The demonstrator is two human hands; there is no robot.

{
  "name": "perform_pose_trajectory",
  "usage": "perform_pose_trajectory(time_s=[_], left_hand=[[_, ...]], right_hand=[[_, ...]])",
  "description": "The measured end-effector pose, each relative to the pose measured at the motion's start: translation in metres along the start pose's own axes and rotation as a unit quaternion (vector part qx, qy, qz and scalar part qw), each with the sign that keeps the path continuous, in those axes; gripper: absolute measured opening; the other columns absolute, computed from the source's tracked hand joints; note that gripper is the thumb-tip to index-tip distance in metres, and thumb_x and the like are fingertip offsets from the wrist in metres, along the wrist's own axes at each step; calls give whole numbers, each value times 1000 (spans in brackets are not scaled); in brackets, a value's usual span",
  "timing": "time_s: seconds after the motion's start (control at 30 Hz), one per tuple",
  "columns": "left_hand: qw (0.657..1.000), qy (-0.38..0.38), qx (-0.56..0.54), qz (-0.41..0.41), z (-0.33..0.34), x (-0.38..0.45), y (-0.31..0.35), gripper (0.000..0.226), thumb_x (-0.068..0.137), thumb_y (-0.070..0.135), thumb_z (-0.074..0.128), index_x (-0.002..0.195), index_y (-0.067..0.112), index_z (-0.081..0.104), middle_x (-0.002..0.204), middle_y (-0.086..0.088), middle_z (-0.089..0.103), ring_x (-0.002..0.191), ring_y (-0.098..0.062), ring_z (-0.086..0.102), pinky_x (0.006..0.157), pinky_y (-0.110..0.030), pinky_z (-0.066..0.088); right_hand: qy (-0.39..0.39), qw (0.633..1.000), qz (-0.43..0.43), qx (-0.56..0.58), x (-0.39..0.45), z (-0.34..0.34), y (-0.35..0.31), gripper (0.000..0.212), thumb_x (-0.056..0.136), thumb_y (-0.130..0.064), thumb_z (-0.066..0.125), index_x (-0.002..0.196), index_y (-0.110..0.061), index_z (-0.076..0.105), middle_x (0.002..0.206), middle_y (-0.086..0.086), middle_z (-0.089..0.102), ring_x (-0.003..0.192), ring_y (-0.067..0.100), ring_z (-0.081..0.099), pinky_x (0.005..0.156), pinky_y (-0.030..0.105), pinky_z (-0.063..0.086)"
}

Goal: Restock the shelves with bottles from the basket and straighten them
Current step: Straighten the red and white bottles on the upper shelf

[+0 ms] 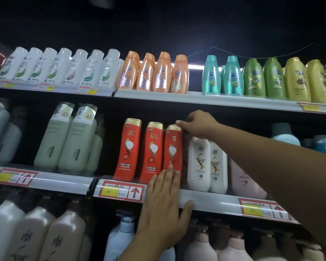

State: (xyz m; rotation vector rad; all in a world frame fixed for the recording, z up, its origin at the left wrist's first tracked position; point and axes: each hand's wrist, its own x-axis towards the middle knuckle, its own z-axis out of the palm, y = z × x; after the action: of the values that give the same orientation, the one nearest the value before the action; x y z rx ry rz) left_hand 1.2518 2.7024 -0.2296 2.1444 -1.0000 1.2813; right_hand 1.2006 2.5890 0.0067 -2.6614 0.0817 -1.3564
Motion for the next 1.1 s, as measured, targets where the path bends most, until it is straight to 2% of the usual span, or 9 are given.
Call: perform_pose_trajectory(time_s=[0.07,0.13,0.2,0.3,0.43,0.5,0.63,0.8,1.1], left_hand=[[1000,4,-7,6,-2,0,4,79,99,65,11,160,16,17,169,-1,6,155,-14,5,120,-38,5],[999,21,-32,13,-7,0,13,84,92,71,-2,161,24,-4,166,9,-20,151,-5,-21,124,-31,-6],[997,13,-78,16,-13,3,29,84,87,75,-5,158,31,-14,161,19,-29,145,2,-31,121,-24,-15],[995,2,-92,32,-13,15,49,80,88,67,6,158,34,-12,163,21,-24,145,3,-29,120,-24,-14],[998,-26,8,64,-7,27,46,78,93,67,2,155,27,-25,160,12,-36,142,-4,-41,125,-39,-11],[997,-33,15,73,-5,29,47,78,91,70,-6,153,27,-27,158,11,-39,142,-5,-41,124,-39,-13],[996,-25,22,88,1,29,45,80,93,71,-1,154,25,-24,158,11,-37,144,-4,-37,122,-36,-13],[996,-18,16,85,3,28,41,80,97,67,11,156,25,-24,157,12,-41,144,-3,-37,124,-32,-12],[998,4,6,65,9,25,41,91,85,75,-9,157,20,-21,161,4,-35,150,-8,-26,124,-33,-12]], right_hand=[[57,998,-25,-21,-9,-9,12,38,94,-54,60,102,-17,69,97,0,70,88,17,64,78,36,56],[117,992,-40,-17,-18,-18,26,28,96,-45,62,96,-18,69,91,0,69,82,17,64,77,38,57],[148,988,-32,11,-25,-28,38,22,96,-38,64,95,-17,69,91,-1,68,79,13,61,73,33,53],[101,991,17,91,-34,-31,50,23,96,-35,65,106,-14,69,93,0,68,74,9,62,61,23,44],[25,989,70,126,-32,-21,55,35,95,-41,66,111,-9,66,90,7,72,72,19,70,64,31,56],[11,991,78,112,-28,-16,52,39,94,-43,66,112,-9,64,92,8,70,76,21,70,68,34,59],[5,994,52,99,-24,-11,41,30,97,-41,63,108,-14,59,84,6,70,63,15,71,54,26,54],[-7,995,63,78,-20,-11,37,32,99,-39,60,97,-8,66,81,11,74,70,22,74,66,31,61],[-22,983,64,170,-20,-15,48,31,96,-36,66,93,-6,70,67,7,63,54,15,59,54,26,52]])
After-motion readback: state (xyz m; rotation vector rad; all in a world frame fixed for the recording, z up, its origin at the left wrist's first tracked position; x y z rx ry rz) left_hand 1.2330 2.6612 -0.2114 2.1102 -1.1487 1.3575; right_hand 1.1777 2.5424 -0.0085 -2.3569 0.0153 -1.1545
